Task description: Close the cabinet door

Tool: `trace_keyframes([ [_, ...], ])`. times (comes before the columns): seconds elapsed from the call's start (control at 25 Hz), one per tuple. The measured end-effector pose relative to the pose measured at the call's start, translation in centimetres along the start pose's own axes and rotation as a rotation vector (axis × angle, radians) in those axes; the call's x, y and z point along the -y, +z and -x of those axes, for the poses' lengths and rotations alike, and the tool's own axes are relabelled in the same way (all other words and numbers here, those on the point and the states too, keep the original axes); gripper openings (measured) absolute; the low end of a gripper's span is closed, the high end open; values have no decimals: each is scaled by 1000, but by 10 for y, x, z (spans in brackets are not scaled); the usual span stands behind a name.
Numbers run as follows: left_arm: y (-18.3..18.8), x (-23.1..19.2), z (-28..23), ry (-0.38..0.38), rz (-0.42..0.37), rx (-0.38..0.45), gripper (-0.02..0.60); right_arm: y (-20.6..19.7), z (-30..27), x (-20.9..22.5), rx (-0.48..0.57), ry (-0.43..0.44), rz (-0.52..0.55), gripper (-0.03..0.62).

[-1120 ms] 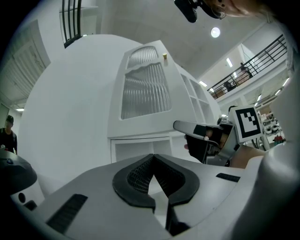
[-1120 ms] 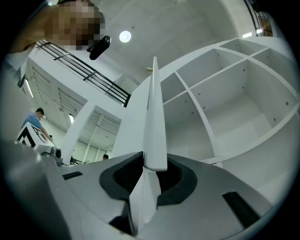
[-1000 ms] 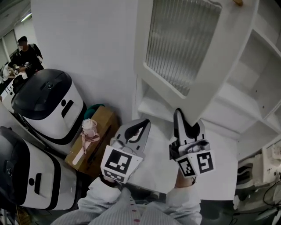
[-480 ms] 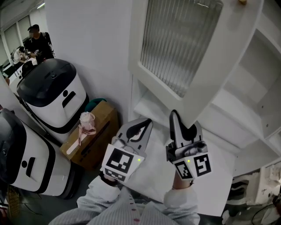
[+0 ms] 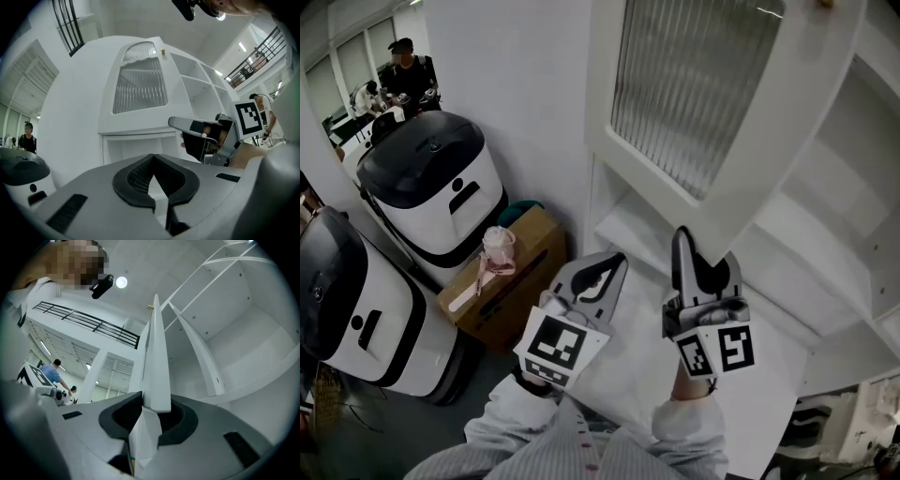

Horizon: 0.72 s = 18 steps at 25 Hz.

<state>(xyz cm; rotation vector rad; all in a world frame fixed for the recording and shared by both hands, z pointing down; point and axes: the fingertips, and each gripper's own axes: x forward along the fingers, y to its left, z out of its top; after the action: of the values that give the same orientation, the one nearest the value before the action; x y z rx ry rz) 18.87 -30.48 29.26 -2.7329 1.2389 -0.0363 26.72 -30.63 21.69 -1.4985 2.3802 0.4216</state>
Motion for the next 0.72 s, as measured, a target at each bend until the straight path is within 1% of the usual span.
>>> trace_keyframes([
  [0.16, -1, -1, 2, 23, 0, -5, 9, 0, 0, 6, -3, -35, 11, 87],
  [0.36, 0, -3, 1, 27, -5, -9, 9, -1, 1, 13, -5, -69, 27, 110],
  [0.48, 1, -2, -1, 21, -9, -8, 9, -1, 4, 17, -7, -77, 30, 123],
  [0.72, 2, 6, -11, 0, -18, -10, 9, -3, 13, 27, -7, -89, 32, 123],
])
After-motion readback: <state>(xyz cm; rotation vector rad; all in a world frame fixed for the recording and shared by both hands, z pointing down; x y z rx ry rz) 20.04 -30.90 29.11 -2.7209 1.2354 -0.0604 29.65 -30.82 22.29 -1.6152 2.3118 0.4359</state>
